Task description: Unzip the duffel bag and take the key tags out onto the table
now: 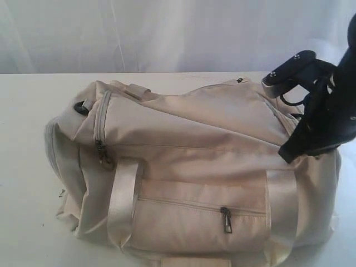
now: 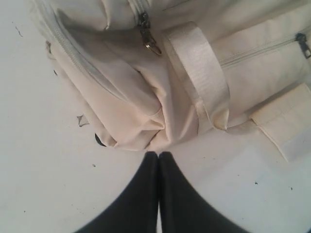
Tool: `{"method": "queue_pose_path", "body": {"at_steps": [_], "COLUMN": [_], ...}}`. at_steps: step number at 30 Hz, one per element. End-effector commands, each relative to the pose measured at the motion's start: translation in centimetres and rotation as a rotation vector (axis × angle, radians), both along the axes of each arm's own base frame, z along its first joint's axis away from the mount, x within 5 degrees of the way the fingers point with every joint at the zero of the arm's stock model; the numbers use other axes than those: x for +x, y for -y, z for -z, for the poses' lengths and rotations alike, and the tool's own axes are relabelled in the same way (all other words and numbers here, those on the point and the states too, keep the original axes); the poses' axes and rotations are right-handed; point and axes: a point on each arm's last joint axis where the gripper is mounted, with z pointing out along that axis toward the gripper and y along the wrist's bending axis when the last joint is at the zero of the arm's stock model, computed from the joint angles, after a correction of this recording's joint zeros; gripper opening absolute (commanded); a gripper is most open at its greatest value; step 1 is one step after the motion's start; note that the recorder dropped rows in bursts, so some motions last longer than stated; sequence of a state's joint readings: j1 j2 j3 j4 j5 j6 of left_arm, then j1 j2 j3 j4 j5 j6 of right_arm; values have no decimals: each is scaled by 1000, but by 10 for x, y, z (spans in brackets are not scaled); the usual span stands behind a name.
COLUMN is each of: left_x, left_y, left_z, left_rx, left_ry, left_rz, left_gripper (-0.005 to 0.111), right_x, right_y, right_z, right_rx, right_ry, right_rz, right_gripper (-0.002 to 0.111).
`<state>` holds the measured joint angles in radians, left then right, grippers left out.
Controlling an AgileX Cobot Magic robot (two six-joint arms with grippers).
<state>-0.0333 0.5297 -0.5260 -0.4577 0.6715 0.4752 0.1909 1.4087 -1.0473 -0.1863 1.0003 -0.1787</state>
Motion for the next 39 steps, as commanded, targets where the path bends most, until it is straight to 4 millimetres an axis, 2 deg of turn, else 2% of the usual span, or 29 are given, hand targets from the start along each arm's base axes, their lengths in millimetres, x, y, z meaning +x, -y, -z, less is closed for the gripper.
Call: {"method": "queue_pose_path", "body": {"at_steps": [1,5,8,12,16,18,20,23,25,28,31,35,39], "left_x": [-1,4,16,50,87,102,115,134,145,163,177,188,195], "left_y": [3,7,10,14,14,15,15,15,16,15,14,14,18], "left_z": [1,-7,-20,-34,-43,-46,-47,-41,-33,-16,-2,15,27], "left_rx": [-52,-90,-92,-88,-92,-93,-93,-89,-89,-88,-88,-89,-149], "left_ry": [-18,-50,-137,-252,-265,-278,-290,-326,-364,-392,-404,-454,-516], "left_rz": [4,24,72,110,86,82,81,79,74,42,9,-1,-4], "left_gripper": [0,0,0,0,0,0,0,11,24,53,71,68,52], "right_x": [-21,-22,-19,-17,-17,-20,-25,-35,-40,-44,-44,-44,-44], "right_y": [10,8,4,4,4,4,5,7,7,4,2,1,1], "right_z": [7,12,12,10,-6,-17,-30,-45,-52,-56,-57,-57,-57], "right_rx": [-28,19,65,75,87,100,122,156,182,233,274,276,277], "right_ry": [9,50,73,100,156,195,247,327,357,375,376,381,383], "right_rz": [45,81,91,87,86,94,113,131,143,152,161,160,160], "right_gripper": [0,0,3,23,49,56,57,57,57,57,57,57,57]}}
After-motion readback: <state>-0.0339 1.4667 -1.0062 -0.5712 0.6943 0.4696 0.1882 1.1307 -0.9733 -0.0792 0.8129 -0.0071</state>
